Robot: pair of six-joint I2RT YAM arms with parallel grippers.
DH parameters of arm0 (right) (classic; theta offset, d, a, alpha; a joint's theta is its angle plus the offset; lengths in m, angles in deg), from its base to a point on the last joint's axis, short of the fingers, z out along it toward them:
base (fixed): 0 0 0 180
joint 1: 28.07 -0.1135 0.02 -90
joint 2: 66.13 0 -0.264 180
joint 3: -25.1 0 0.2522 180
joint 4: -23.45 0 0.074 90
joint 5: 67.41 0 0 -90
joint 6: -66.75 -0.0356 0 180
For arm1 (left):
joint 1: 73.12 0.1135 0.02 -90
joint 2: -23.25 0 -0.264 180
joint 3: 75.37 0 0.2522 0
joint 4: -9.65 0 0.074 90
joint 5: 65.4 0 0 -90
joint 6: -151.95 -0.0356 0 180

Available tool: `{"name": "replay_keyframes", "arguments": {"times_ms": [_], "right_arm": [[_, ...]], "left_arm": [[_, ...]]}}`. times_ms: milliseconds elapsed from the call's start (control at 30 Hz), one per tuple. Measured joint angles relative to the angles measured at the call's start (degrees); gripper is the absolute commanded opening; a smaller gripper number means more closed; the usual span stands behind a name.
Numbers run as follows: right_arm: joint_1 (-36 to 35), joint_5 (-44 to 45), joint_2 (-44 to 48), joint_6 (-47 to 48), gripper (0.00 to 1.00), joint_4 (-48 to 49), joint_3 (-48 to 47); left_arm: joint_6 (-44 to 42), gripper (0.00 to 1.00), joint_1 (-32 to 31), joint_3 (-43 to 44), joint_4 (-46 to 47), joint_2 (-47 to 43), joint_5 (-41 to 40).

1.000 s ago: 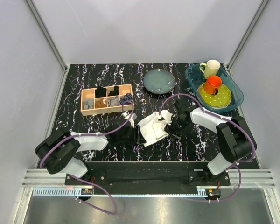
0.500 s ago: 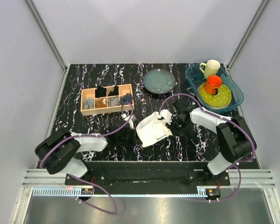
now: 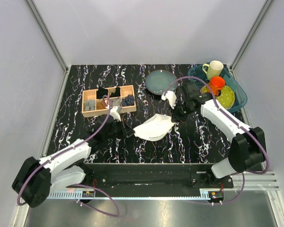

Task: Roll the underwear
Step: Flatten out the underwear at the center of the board.

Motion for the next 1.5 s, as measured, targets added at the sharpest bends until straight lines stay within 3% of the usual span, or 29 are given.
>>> {"name": "replay_keyframes", "arguments": {"times_ms": [300, 533, 700, 833, 933, 1100, 1133, 1200, 1233, 1333, 1367, 1433, 1500], "right_arm": [[2.12, -5.9, -2.54, -4.66, 0.01, -3.8, -19.74], [3.02, -8.41, -2.47, -7.39, 0.0, -5.66, -25.07], [3.54, -8.55, -1.4, -8.28, 0.0, -5.46, -24.9], [4.37, -8.0, 3.15, -7.56, 0.0, -5.07, -16.13], [4.48, -6.32, 6.56, -5.73, 0.0, -5.16, -5.81], [4.55, -1.55, 7.54, -1.95, 0.0, -6.58, 10.01], [4.57, -0.28, 7.54, -1.22, 0.01, -7.1, 12.13], [4.57, 2.14, 7.43, -0.02, 0.14, -8.15, 14.82], [4.57, 2.95, 7.21, 0.5, 0.16, -8.57, 15.39], [4.57, 5.22, 6.08, 1.62, 0.32, -8.87, 15.54], [4.57, 5.62, 5.79, 1.88, 0.43, -8.98, 15.54], [4.57, 6.43, 5.53, 2.47, 0.5, -9.31, 15.54], [4.61, 7.04, 5.53, 3.3, 0.55, -9.9, 15.5]], "left_arm": [[-8.11, 0.0, 10.71, 16.59, -14.84, -3.69, 4.44], [-11.63, 0.0, 13.92, 26.58, -21.07, -3.5, 8.55], [-12.22, 0.0, 14.8, 28.81, -22.6, -3.41, 10.69], [-10.78, 0.0, 14.51, 23.34, -20.59, -5.6, 14.36], [-8.46, 0.0, 12.15, 13.9, -18.1, -8.04, 16.57], [-1.2, 0.0, 1.53, -2.84, -14.78, -8.46, 17.81], [0.07, 0.04, -0.5, -4.55, -14.38, -8.35, 17.84], [3.23, 0.08, -5.42, -6.75, -12.68, -7.26, 17.9], [4.24, 0.1, -6.69, -7.1, -11.63, -6.6, 17.99], [6.67, 0.29, -8.92, -7.34, -8.24, -4.24, 17.99], [7.08, 0.31, -9.27, -7.34, -7.52, -3.63, 17.97], [7.89, 0.41, -9.49, -7.34, -7.06, -3.21, 17.99], [8.04, 0.44, -9.49, -7.32, -7.3, -3.78, 17.92]]}}
